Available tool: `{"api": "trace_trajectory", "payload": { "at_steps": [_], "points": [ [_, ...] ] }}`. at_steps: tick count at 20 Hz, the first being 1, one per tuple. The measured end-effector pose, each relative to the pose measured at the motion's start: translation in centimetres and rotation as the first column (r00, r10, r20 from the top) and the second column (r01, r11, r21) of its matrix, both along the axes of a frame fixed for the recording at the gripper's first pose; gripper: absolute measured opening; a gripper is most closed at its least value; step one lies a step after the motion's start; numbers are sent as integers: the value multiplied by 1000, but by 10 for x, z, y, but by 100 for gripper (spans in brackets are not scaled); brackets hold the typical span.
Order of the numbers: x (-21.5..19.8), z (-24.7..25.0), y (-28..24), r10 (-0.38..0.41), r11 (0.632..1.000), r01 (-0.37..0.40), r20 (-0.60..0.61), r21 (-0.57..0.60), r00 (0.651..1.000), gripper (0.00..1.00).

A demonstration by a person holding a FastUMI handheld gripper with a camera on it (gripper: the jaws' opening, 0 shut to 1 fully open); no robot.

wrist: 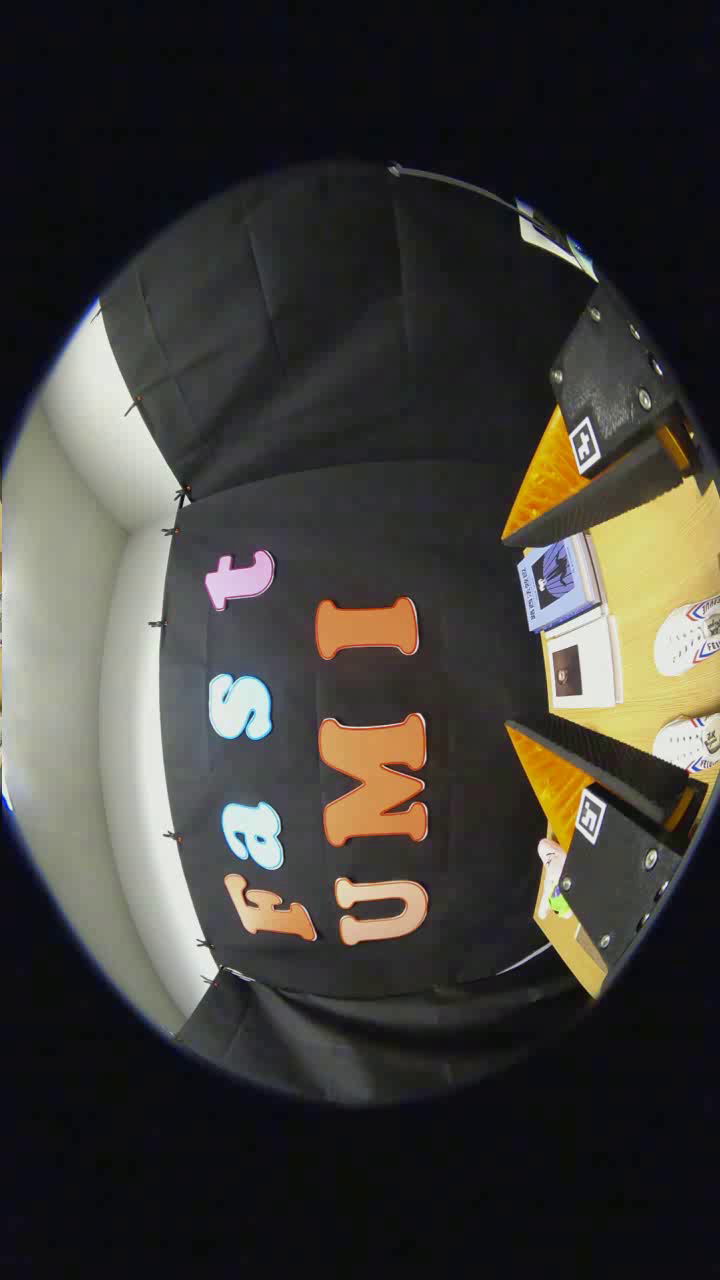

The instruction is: Open the storage box then place both shoes into the box .Put the left shoe in first, then the right shoe, with the right side of both shoes facing outward in a uniform manner.

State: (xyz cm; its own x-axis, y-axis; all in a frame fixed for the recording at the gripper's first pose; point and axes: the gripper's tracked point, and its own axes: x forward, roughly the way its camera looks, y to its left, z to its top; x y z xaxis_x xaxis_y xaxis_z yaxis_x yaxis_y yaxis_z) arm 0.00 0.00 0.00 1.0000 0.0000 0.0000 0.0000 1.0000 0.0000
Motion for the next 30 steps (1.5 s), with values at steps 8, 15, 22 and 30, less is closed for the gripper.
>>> {"api": "trace_trajectory", "payload": {
  "at_steps": [8, 15, 22, 30],
  "points": [
    [8, -10, 13, 47, 997, -45, -26, 65, 999, 98],
    [8, -21, 21, 66, 997, -64, -61, 33, 996, 98],
    [6, -36, 28, 123, 990, -115, -109, 80, 986, 98],
    [5, -114, 60, 248, 943, -170, -262, 286, 933, 98]
  ]
}}
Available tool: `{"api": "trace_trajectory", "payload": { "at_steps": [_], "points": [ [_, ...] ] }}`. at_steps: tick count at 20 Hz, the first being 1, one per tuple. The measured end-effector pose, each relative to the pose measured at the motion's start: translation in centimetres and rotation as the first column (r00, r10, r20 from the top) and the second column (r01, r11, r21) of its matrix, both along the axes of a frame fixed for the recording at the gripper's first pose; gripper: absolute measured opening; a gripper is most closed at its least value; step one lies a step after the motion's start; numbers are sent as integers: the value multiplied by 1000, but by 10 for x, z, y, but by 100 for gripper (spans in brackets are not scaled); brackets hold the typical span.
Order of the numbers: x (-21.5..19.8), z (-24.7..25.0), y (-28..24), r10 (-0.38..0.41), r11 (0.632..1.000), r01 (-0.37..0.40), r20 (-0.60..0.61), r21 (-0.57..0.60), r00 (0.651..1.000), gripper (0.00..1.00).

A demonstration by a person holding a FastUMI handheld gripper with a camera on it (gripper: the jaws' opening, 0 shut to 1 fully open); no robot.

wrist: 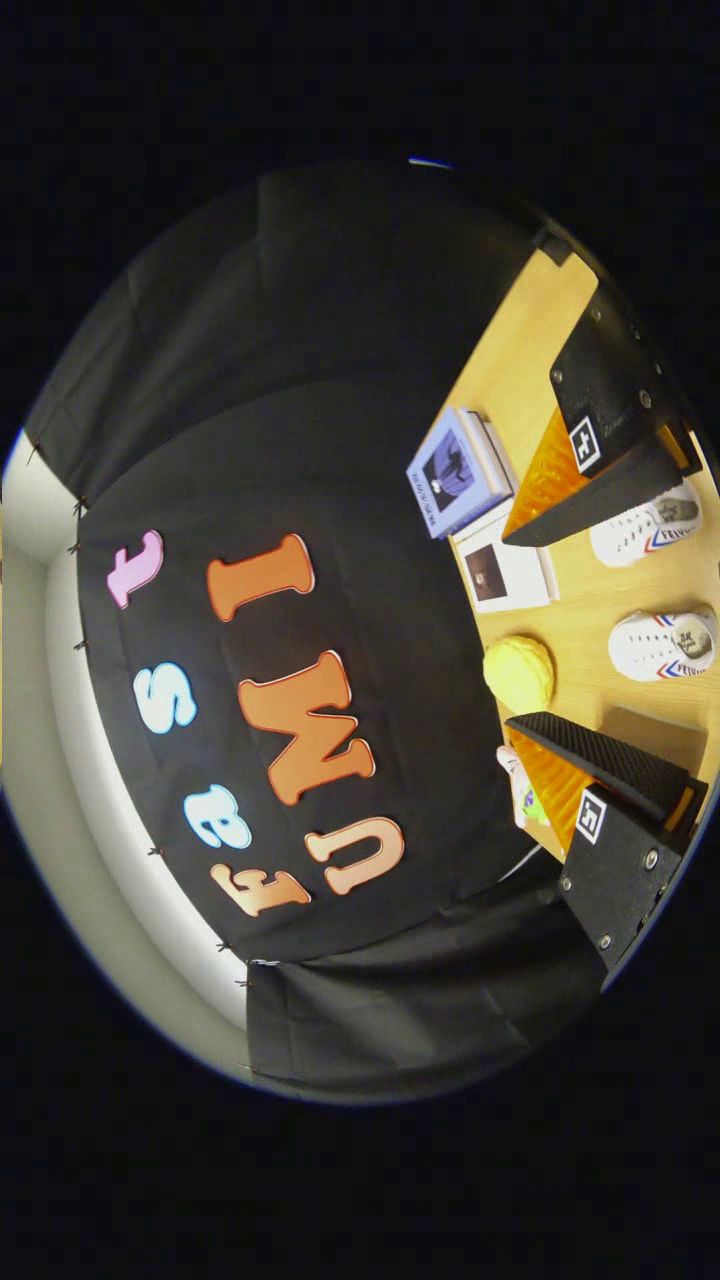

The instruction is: Open the storage box then place both shoes into the box .Put the left shoe in first, then the right shoe, with the right side of both shoes facing outward in a uniform manner.

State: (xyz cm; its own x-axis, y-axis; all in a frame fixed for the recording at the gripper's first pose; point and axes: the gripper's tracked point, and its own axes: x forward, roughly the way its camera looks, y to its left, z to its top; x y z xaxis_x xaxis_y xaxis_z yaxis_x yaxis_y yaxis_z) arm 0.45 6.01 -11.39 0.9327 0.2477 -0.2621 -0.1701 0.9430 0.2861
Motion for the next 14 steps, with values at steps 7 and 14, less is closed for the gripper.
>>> {"api": "trace_trajectory", "payload": {
  "at_steps": [7, 14],
  "points": [
    [-9, -75, 40, 125, 963, -63, -229, 261, 965, 98],
    [-25, -126, 95, 328, 853, -111, -358, 511, 874, 98]
  ]
}}
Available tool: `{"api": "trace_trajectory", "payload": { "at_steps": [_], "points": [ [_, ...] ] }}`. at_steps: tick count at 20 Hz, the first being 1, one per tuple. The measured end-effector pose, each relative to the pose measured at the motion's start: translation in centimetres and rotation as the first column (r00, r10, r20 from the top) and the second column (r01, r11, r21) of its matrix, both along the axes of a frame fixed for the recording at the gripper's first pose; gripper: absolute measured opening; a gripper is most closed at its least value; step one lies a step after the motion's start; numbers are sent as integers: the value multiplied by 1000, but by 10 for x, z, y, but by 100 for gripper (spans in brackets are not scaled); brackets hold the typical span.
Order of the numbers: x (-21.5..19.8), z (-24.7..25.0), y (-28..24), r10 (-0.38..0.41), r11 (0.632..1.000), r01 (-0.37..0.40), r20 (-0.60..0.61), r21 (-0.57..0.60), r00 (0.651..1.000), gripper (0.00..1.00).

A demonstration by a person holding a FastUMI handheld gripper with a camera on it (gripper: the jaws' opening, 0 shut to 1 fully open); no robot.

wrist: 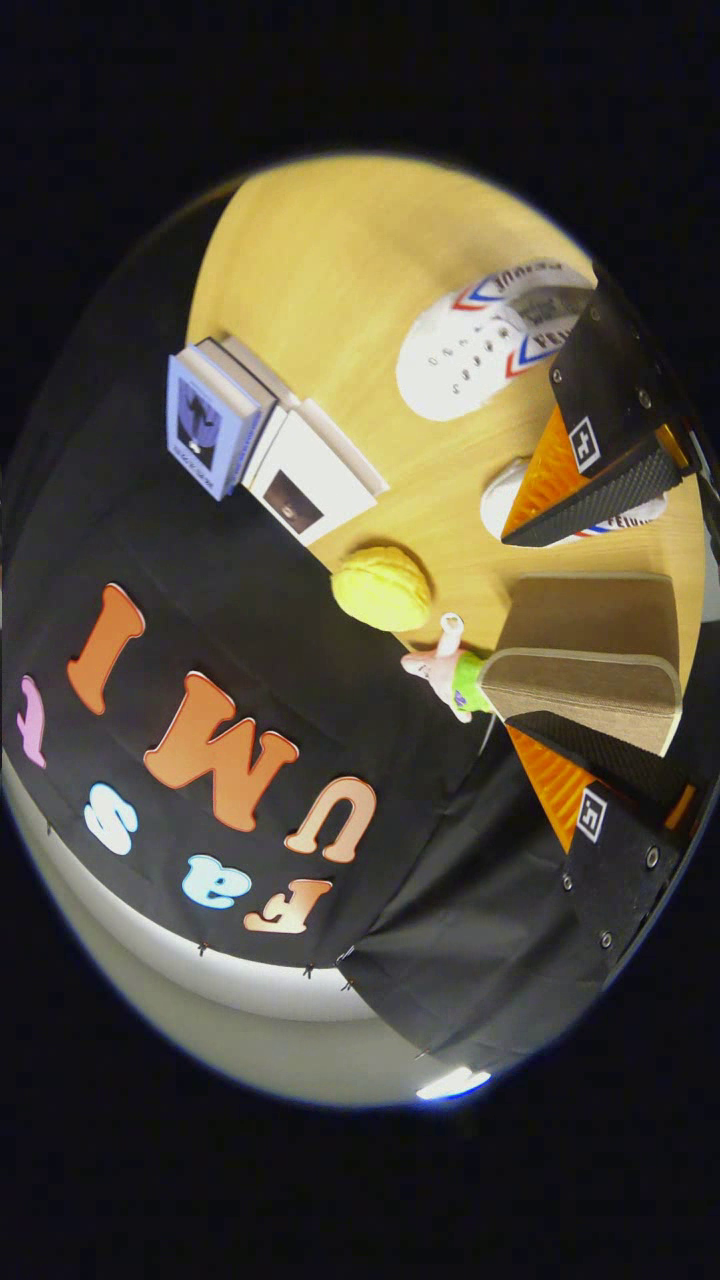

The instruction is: Open the storage box then place both shoes into the box .Put the left shoe in first, then the right shoe, with the right side of both shoes facing outward in a uniform manner.

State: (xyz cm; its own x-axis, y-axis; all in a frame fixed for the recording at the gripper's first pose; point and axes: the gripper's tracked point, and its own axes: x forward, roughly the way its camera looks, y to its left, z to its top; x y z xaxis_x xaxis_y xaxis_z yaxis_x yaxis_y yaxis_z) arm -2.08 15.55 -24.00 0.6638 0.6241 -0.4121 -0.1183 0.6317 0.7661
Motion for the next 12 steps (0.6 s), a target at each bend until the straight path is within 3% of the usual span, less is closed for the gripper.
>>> {"api": "trace_trajectory", "payload": {
  "at_steps": [5, 12],
  "points": [
    [-32, -26, 50, 201, 972, -186, -106, 143, 974, 98],
    [-51, -46, 92, 339, 905, -260, -205, 336, 918, 98]
  ]
}}
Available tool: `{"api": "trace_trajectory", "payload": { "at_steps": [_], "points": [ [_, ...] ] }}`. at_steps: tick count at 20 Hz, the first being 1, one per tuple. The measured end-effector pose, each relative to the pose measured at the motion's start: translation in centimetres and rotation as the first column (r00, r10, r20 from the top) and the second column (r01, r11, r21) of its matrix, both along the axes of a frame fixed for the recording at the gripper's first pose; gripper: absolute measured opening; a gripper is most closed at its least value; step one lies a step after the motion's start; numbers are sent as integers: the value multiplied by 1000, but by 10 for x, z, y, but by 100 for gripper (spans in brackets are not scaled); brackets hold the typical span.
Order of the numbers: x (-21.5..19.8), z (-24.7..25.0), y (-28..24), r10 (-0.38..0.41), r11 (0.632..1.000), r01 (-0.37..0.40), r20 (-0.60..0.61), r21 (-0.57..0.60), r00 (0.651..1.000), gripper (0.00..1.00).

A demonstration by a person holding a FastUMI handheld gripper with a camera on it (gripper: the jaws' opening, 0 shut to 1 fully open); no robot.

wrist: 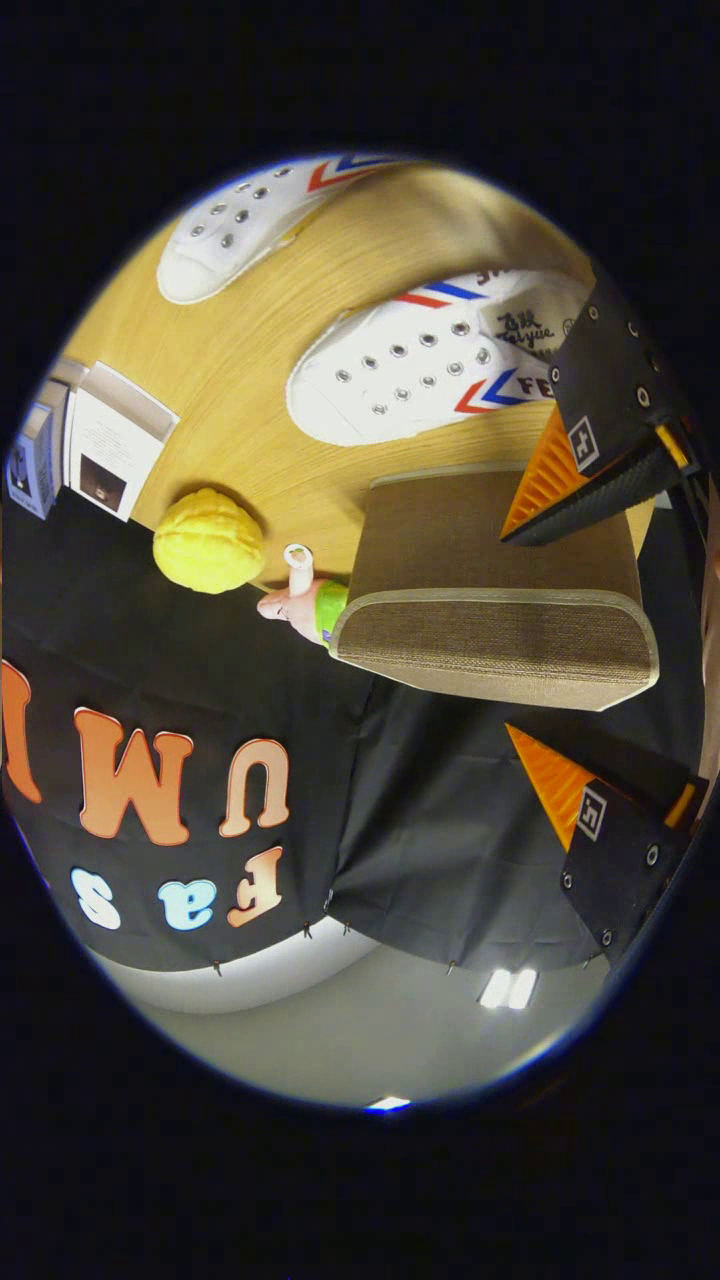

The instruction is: Open the storage box then place both shoes into the box .Put the left shoe in first, then the right shoe, with the right side of both shoes facing outward in a uniform manner.

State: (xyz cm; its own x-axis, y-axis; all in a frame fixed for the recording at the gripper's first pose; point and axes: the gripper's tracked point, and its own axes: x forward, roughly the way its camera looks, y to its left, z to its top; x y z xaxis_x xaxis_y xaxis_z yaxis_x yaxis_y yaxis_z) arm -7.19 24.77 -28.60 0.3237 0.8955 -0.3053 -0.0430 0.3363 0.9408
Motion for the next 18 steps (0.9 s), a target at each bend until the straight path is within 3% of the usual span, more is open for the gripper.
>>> {"api": "trace_trajectory", "payload": {
  "at_steps": [6, 10, 14, 18],
  "points": [
    [-21, 10, 26, 113, 980, -108, -19, 170, 993, 98],
    [-25, 10, 32, 132, 963, -123, -22, 238, 991, 97],
    [-22, -8, 29, 120, 974, -109, -47, 201, 992, 98],
    [-22, 11, 27, 107, 957, -93, -38, 274, 993, 97]
  ]
}}
